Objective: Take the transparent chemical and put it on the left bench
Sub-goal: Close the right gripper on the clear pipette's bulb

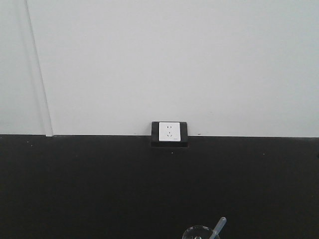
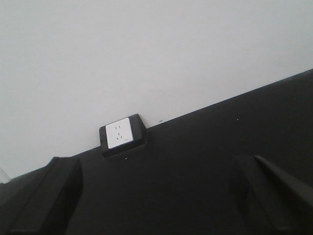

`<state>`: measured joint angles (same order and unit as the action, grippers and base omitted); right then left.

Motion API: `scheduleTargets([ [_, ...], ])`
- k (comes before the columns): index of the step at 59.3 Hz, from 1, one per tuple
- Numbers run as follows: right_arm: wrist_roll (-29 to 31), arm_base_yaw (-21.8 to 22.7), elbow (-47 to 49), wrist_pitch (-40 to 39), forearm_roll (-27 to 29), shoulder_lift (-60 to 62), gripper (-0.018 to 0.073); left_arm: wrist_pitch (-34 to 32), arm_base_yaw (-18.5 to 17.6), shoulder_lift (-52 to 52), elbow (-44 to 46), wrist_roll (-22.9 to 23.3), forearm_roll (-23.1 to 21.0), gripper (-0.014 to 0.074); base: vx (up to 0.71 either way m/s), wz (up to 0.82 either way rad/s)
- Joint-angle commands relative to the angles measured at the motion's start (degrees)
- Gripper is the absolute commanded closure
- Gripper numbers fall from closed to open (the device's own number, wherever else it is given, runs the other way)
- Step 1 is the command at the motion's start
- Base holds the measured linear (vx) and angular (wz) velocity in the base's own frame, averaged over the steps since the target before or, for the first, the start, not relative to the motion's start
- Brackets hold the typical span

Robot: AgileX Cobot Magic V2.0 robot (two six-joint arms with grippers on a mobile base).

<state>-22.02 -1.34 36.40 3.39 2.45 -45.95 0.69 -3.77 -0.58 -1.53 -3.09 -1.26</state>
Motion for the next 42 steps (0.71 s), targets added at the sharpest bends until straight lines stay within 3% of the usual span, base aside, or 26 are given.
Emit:
scheduleTargets([
  [1,-0.71,-0.04,2.10,-2.44,4.28,-0.96,-0.0131,-4.49,-0.10,-1.10,-0.93,0.45,-0.04,0.0600,0.00,0.00],
  [11,-0.11,-7.55,2.10,-2.35,6.72,-9.12,-0.0073,-4.49,-0.10,-1.10,-0.93,0.45,-0.04,0.0600,0.00,0.00],
  [22,-0.11,-17.82,2.10,-12.51,6.71,-20.75,-0.0007,-4.49,-0.10,-1.10,-0.93,0.45,-0.04,0.0600,0.00,0.00],
  [30,-1.75,-19.79,2.10,-19.85,6.90,-28.38,0.0001,-4.49,-0.10,-1.10,-0.93,0.45,-0.04,0.0600,0.00,0.00],
  [42,-4.25,-19.79,2.10,-24.48,6.60,-35.94,0.0001,-4.49,-0.10,-1.10,-0.93,0.45,-0.04,0.0600,0.00,0.00],
])
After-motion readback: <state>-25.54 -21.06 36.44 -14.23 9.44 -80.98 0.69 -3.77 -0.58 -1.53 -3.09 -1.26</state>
